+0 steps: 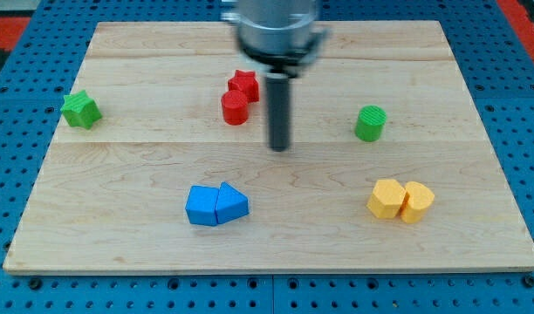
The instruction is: Drag the green circle to the top of the green star
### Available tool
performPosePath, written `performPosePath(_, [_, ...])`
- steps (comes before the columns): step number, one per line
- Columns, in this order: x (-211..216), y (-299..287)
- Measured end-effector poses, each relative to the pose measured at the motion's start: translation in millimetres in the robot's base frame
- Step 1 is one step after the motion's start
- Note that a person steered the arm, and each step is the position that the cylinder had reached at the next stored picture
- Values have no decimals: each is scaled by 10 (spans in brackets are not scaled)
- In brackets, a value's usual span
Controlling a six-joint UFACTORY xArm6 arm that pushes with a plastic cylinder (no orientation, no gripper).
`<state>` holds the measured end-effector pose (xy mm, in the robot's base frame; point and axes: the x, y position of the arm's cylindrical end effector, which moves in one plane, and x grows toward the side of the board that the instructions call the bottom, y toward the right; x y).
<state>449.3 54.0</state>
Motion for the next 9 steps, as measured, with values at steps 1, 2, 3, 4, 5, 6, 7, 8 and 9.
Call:
performPosePath(1, [-2,1025])
performPosePath(2, [-360,818])
performPosePath(3, [-591,233])
performPosePath(4, [-956,-96])
performPosePath(5, [-1324,-428])
performPosePath(6, [-1628,-105])
performPosePath(7, [-1875,-420])
performPosePath(8, [-1814,-937])
performPosePath(9, [-1777,-1017])
